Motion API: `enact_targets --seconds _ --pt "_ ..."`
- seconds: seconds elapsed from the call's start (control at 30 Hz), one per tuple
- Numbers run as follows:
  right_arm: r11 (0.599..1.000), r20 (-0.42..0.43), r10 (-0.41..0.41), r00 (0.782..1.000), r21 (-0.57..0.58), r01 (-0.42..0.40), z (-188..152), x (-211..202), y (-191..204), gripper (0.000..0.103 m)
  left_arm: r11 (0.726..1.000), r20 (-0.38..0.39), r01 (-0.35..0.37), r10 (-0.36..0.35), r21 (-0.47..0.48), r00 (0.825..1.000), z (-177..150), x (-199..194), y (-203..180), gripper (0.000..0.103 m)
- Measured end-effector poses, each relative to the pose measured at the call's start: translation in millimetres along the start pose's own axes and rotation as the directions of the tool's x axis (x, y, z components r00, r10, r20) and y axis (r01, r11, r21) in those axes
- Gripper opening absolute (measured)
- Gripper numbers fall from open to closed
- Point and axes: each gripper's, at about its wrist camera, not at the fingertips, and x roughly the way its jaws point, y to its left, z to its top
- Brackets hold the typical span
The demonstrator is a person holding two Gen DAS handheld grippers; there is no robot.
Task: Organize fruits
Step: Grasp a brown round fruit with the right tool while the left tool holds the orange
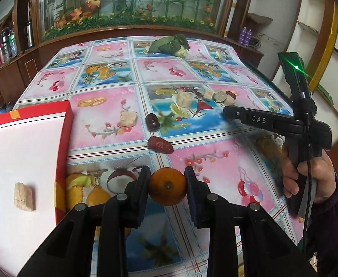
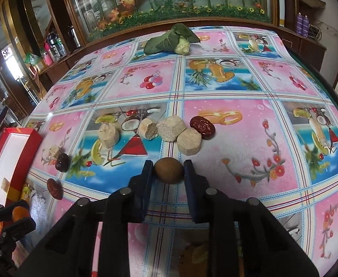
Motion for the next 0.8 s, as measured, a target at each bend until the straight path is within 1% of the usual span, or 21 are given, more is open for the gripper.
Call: enact_targets --seconds 0.1,0.2,0.37,0.53,0.8 --pt "1.0 0.006 0.0 1.0 -0.007 0.0 -1 -3 2 0.028 1.0 0.004 -0.01 0.01 -0.007 1.0 -2 -6 2 0.03" --pt "1.0 0.051 0.022 0.998 -0.006 -0.022 0 -15 2 0.029 1.0 0.004 -0.02 0.02 -0.021 1.0 -3 -8 4 0.03" --pt "0.996 0.136 0.08 0.987 0.021 -0.084 3 -36 0 0.029 0.998 0.002 -0.047 0.047 -0.031 0.999 -2 -9 5 0.03" --pt "0.994 0.202 0.091 0.975 0.046 -0.103 5 -49 -4 0.029 0.998 0.01 -0.063 0.064 -0.031 0.998 -4 -15 3 0.03" --pt "0.995 0.222 0.077 0.972 0.05 -0.09 5 -54 -6 0.029 0.997 0.006 -0.069 0.069 -0.032 0.998 -6 -15 -3 0.03"
